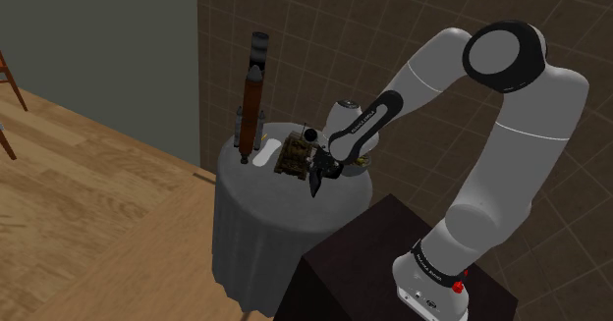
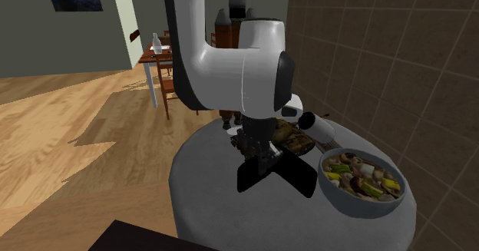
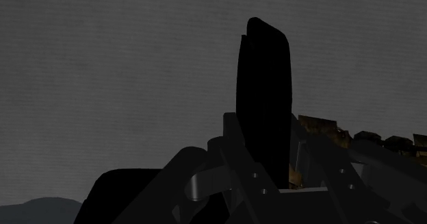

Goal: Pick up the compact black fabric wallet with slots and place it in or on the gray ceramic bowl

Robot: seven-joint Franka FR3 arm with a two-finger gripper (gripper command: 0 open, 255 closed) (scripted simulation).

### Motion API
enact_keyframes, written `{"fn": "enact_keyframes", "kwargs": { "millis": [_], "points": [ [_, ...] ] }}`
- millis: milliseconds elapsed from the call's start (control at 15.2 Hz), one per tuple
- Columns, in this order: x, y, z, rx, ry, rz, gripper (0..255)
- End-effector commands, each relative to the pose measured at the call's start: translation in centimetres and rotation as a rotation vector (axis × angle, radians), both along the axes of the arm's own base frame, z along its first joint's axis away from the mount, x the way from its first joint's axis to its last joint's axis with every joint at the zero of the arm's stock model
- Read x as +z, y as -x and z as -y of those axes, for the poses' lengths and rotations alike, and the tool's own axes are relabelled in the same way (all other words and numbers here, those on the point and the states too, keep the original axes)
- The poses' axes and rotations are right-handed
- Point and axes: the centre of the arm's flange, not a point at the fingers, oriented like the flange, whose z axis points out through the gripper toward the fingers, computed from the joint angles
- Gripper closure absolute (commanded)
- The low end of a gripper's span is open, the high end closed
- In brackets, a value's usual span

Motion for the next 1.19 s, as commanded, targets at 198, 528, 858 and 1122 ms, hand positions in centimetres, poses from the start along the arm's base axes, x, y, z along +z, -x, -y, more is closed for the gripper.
{"fn": "enact_keyframes", "kwargs": {
  "millis": [198, 528, 858, 1122],
  "points": [
    [0.5, 0.0, 0.0, 0.000, 0.000, 0.000, 255],
    [3.2, 0.0, 0.0, 0.000, 0.000, 0.000, 255],
    [5.8, 0.0, 0.0, 0.000, 0.000, 0.000, 255],
    [7.9, 0.0, 0.0, 0.000, 0.000, 0.000, 255]
  ]
}}
